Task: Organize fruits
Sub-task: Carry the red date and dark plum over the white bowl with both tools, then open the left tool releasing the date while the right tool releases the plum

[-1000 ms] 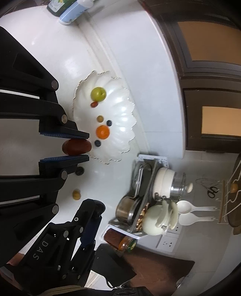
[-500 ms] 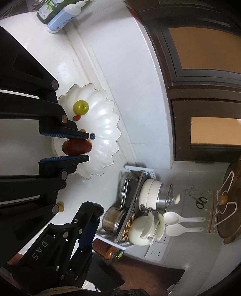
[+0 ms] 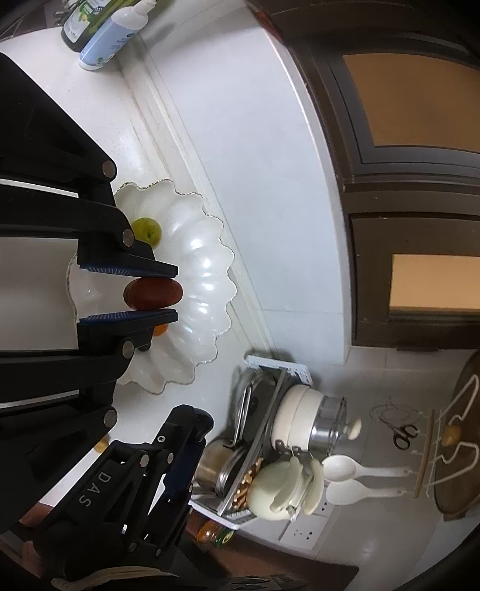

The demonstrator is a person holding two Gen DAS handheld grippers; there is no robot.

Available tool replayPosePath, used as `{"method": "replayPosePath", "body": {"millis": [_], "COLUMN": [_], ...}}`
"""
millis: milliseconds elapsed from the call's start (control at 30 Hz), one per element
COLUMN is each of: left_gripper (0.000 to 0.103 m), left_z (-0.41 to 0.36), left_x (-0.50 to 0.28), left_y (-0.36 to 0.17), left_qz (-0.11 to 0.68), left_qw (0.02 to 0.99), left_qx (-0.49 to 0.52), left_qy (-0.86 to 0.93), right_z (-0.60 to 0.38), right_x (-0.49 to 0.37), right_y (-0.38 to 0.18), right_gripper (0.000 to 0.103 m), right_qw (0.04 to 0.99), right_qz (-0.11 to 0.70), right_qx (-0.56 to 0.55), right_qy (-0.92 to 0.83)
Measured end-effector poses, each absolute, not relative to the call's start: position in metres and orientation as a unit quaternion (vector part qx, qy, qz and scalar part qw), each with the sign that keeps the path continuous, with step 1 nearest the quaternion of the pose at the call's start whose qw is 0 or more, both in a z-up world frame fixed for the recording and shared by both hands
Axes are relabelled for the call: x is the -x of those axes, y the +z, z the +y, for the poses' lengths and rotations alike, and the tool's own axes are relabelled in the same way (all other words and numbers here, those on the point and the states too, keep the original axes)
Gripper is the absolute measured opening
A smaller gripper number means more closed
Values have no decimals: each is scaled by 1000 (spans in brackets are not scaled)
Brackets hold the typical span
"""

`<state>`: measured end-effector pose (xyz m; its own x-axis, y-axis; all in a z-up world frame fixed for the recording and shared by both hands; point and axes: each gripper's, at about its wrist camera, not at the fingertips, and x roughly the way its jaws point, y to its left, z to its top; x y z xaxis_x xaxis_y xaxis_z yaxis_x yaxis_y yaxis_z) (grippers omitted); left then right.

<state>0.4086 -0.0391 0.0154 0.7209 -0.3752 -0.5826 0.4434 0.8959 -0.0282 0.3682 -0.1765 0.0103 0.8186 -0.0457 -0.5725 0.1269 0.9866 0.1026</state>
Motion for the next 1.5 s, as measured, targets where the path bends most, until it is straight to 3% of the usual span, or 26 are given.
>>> {"method": "replayPosePath", "body": {"millis": [1367, 1467, 1500], "left_gripper": [19, 28, 37], "left_z": [-54, -54, -54], "left_x": [-506, -506, -506], "left_y": [-78, -78, -77], "left_qz": [450, 450, 448], "left_qw": [868, 867, 869], "left_qx": [-81, -82, -83], "left_qy": [-194, -195, -195], "right_z": [-189, -190, -191], "right_x": [-458, -456, -457], "right_y": [-73, -74, -75], "right_gripper": [31, 32, 36], "right_qw": [895, 892, 892], "right_qz": [439, 443, 444], "right_qx": [-62, -69, -71], "right_qy": [-56, -54, -54]}}
